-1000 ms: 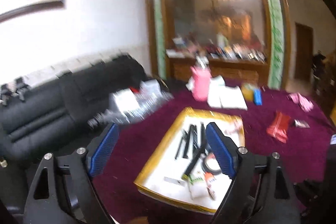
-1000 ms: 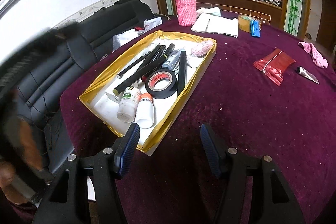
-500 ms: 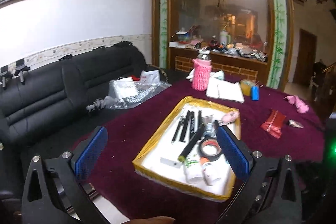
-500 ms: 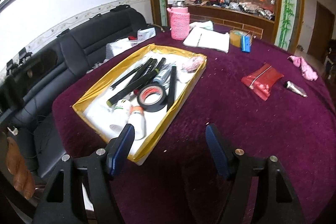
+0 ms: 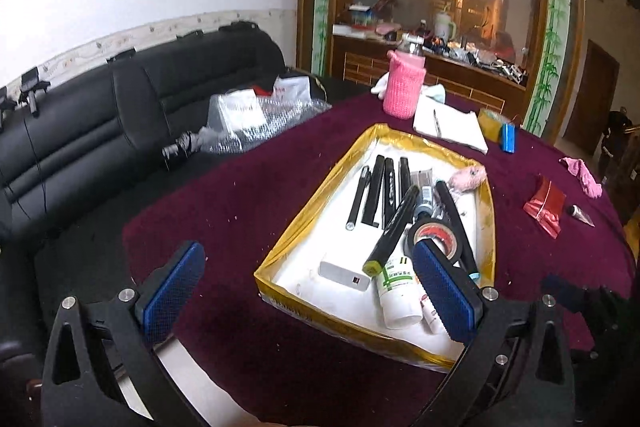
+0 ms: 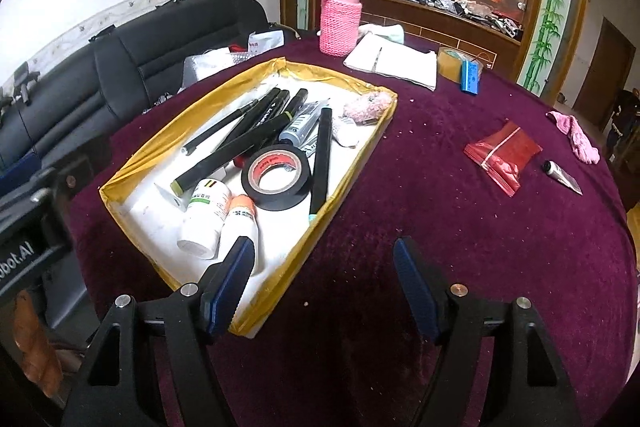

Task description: Organize objects

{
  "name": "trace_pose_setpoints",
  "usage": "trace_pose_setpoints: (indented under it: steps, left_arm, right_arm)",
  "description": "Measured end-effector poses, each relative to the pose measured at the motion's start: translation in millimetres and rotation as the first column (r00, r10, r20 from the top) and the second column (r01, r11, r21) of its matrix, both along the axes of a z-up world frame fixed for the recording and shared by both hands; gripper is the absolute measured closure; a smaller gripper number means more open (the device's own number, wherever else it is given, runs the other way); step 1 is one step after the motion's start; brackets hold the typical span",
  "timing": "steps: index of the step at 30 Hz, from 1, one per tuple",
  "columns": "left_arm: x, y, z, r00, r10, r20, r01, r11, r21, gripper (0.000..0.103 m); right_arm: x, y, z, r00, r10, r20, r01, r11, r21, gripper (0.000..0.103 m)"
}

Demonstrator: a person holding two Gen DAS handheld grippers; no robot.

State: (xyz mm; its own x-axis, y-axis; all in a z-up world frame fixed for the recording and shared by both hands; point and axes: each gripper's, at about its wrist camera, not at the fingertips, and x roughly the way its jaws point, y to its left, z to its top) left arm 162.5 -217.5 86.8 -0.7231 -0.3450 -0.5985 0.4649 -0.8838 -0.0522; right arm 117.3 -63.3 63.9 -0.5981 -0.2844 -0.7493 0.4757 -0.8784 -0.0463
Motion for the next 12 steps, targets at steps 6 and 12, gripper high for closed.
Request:
trace_pose_setpoints:
  steps: [6,12]
  left_arm:
    - [-6,-14,-10,1.000,0.017,0.022,-0.018,0.999,0.036,0.000]
    - [-9,-20,-12,0.999,0.035,0.022,-0.036,0.999,0.027,0.000]
  right_arm:
    - [0,-21,-3,0.999,0.029,-0.036,-0.027,0.998,0.063,0.036]
    - [-1,-33,-4,0.997,0.058,-0.048,-0.054,0.994,0.090,0.036]
